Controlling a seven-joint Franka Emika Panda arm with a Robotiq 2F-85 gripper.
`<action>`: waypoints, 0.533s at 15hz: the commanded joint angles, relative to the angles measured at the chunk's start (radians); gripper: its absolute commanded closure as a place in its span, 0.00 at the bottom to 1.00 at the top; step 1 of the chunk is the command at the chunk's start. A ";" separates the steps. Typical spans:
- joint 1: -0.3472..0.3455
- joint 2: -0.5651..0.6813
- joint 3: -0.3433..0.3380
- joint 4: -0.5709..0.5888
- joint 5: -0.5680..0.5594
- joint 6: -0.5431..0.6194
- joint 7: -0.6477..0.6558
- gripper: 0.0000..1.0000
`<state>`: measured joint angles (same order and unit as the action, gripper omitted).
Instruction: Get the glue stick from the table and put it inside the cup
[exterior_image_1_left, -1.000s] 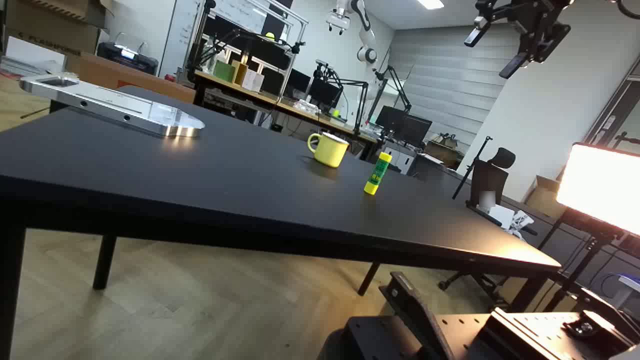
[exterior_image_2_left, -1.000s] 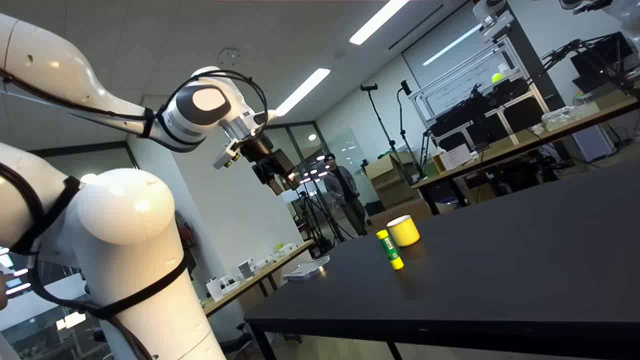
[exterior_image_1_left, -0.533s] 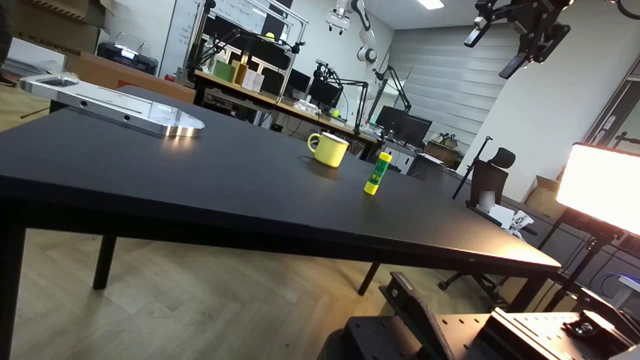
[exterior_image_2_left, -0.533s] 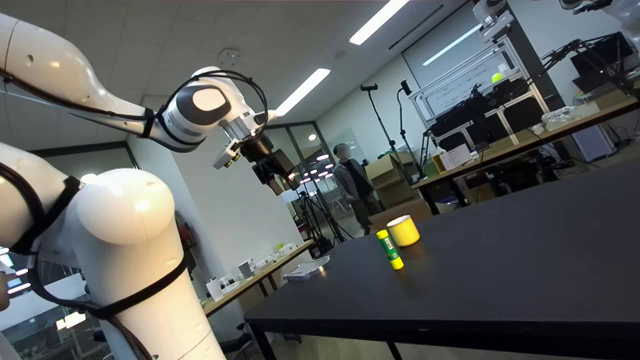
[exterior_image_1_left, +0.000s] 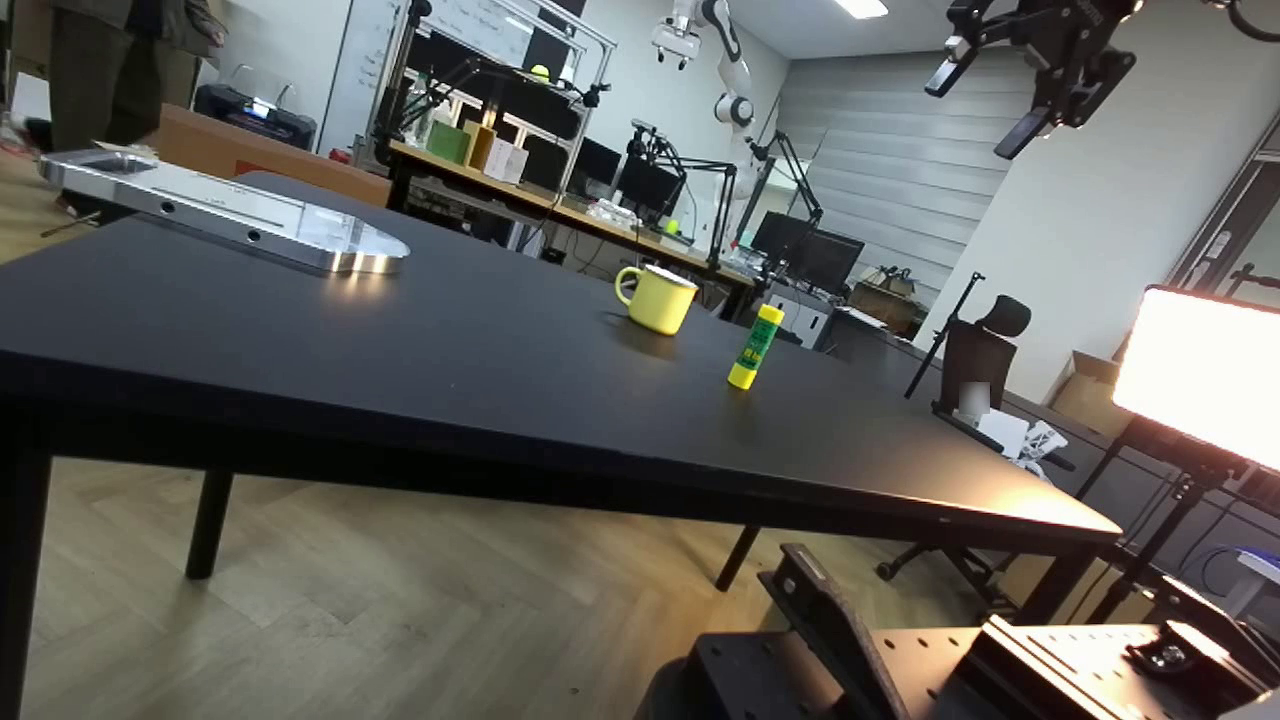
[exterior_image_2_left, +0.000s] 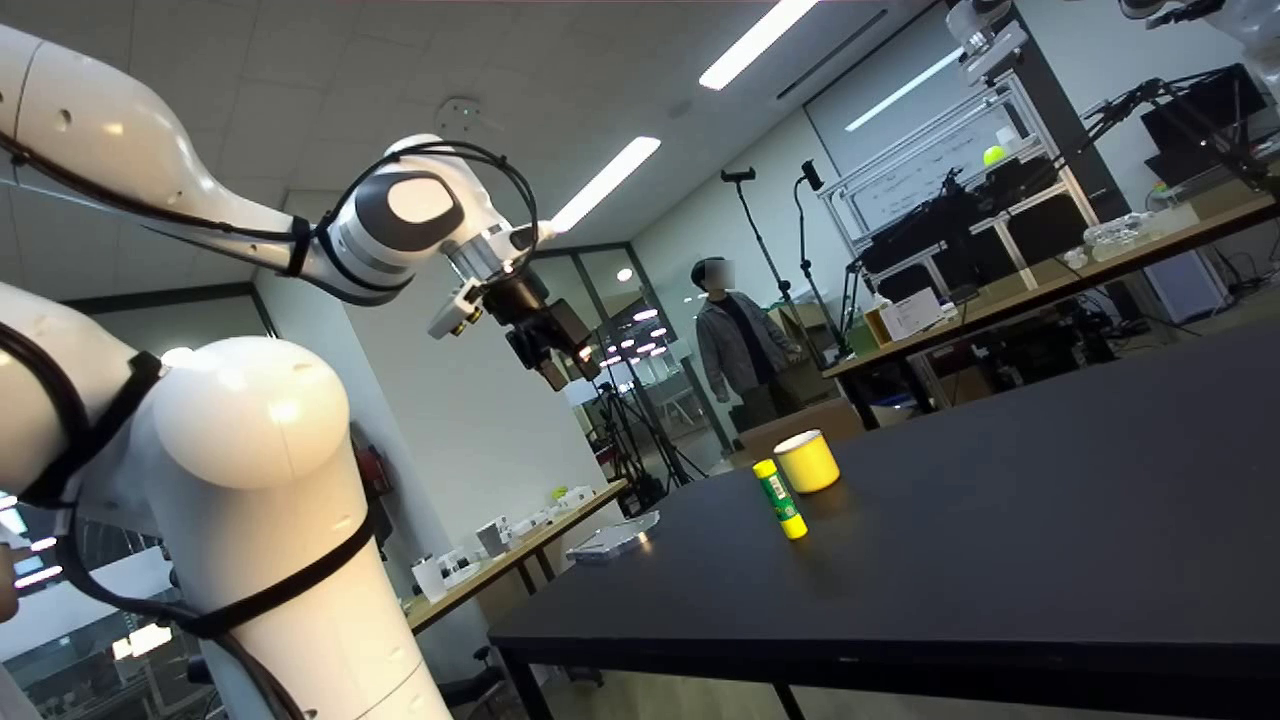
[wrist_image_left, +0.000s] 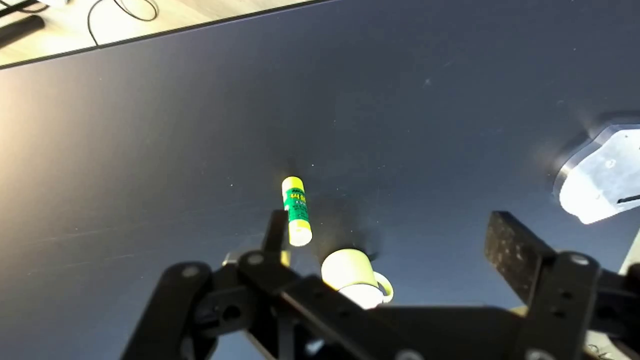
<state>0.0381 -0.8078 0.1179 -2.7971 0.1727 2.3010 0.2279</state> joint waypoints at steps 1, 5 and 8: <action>0.010 0.173 -0.014 0.045 -0.009 0.127 -0.059 0.00; 0.012 0.410 -0.009 0.114 -0.020 0.280 -0.099 0.00; -0.032 0.598 0.028 0.210 -0.108 0.313 -0.045 0.00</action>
<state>0.0380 -0.4046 0.1210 -2.7154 0.1410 2.6031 0.1296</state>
